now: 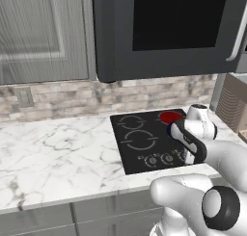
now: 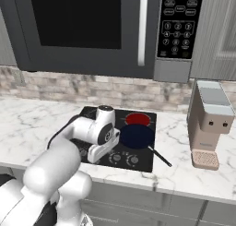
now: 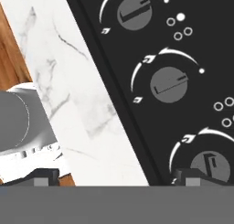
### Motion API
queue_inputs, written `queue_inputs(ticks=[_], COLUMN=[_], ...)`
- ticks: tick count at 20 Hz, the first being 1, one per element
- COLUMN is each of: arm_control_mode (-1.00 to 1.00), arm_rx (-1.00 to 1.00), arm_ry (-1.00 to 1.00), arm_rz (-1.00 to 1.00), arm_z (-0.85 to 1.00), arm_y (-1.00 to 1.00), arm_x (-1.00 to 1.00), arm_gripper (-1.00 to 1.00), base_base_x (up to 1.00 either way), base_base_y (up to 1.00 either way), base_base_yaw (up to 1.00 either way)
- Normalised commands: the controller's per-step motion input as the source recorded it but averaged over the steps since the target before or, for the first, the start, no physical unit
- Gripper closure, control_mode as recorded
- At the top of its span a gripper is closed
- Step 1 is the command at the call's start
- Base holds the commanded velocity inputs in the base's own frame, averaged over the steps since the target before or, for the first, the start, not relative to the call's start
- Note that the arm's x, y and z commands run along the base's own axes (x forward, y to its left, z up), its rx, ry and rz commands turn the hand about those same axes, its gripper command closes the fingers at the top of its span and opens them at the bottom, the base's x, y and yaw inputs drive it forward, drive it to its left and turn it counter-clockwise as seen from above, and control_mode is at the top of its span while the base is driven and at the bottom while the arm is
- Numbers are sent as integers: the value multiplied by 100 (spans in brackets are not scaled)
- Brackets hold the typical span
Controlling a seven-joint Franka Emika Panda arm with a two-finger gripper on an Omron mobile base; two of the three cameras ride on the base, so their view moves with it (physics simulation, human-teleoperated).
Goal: Turn off the rear right burner of the stove.
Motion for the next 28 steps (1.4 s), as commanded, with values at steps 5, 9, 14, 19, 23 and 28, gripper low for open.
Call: queue_inputs(ticks=[5,9,14,19,23,28], arm_control_mode=[-100,-100,-100,-100,-100,-100], arm_rx=[0,0,-5,-11,-13,-9], arm_ry=[5,0,0,0,-3,-3], arm_rz=[-1,-6,-6,-6,-5,-2], arm_z=[-15,-24,-21,-14,-4,-1], arm_y=[-17,0,0,0,0,-2], arm_x=[10,11,13,7,0,0], arm_gripper=[-100,-100,-100,-100,-100,-100], base_base_x=[0,0,0,0,0,0], base_base_y=[0,0,0,0,0,0], base_base_yaw=[0,0,0,0,0,0])
